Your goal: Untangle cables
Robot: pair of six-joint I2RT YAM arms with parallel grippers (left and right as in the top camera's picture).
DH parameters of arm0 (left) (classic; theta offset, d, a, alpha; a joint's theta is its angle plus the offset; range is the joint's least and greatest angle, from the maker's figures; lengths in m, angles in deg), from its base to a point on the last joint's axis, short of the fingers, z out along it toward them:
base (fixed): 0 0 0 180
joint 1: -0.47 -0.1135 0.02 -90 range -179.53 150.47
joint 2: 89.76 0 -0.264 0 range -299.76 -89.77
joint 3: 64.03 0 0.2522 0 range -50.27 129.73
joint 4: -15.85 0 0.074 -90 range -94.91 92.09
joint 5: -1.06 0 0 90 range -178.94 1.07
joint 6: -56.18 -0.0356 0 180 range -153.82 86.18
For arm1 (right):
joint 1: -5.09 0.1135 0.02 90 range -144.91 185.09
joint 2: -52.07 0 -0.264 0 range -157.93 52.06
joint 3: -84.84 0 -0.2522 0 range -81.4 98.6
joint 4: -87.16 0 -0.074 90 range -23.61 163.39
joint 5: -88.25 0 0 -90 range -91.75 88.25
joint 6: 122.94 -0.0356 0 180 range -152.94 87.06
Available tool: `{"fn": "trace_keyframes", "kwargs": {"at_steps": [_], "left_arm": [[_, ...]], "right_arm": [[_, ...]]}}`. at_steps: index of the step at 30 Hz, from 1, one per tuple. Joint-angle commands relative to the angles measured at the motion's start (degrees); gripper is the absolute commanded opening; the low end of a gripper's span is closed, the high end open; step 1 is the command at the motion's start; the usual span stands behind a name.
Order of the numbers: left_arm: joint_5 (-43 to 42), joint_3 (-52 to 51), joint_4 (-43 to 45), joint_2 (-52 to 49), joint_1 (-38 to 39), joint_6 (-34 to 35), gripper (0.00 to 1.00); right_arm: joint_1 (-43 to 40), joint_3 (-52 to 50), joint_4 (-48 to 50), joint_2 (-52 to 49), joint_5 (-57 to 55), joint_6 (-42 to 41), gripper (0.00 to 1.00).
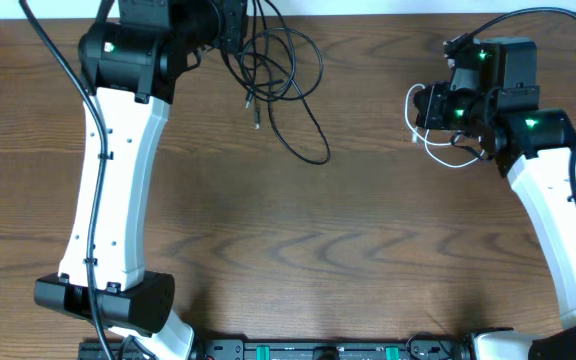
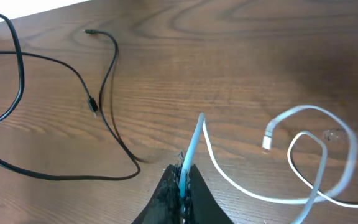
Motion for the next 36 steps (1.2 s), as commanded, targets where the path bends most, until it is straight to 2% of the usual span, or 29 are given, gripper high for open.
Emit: {"fn": "trace_keyframes", "kwargs": {"at_steps": [1, 4, 5, 6, 11, 18, 25, 31, 33, 36], "left_arm": [[-0.26, 0.74, 0.07, 1.07, -0.09, 0.09, 0.08], [-0.26, 0.74, 0.07, 1.07, -0.09, 0.07, 0.08], [-0.26, 0.74, 0.07, 1.07, -0.09, 0.07, 0.08], [-0.26, 0.74, 0.07, 1.07, -0.09, 0.07, 0.08], [-0.92, 0.74, 0.07, 1.07, 0.09, 0.07, 0.08], [-5.81, 0.74, -0.17, 1.07, 0.66, 0.26, 0.08], [-5.84, 0.74, -0.81, 1.53, 4.13, 0.22, 0.08], [-5.81, 0.74, -1.25, 1.99, 7.5, -0.07, 0.08], [-5.79, 0.74, -1.42, 2.1, 8.46, -0.44, 0.08], [-5.79, 0.76, -1.49, 2.21, 9.62, -0.74, 0.08]], "right_arm": [[0.15, -0.02, -0.7, 0.02, -1.29, 0.5, 0.29], [0.15, -0.02, -1.4, 0.02, -2.91, 0.52, 0.65], [0.22, -0.02, -1.53, 0.02, -3.5, 0.52, 0.86], [0.24, -0.02, -1.62, 0.02, -3.76, 0.52, 0.9], [0.26, -0.02, -1.42, 0.02, -2.8, 1.62, 0.93], [1.79, -0.02, 0.7, 0.02, 5.6, 3.78, 0.95], [6.21, -0.02, 7.58, 0.02, 12.13, 4.63, 0.96], [10.27, -0.02, 10.71, 0.0, 13.14, 4.61, 0.91], [11.08, -0.02, 11.08, 0.0, 12.48, 4.59, 0.81], [11.87, -0.02, 11.34, 0.0, 12.13, 4.35, 0.77]]}}
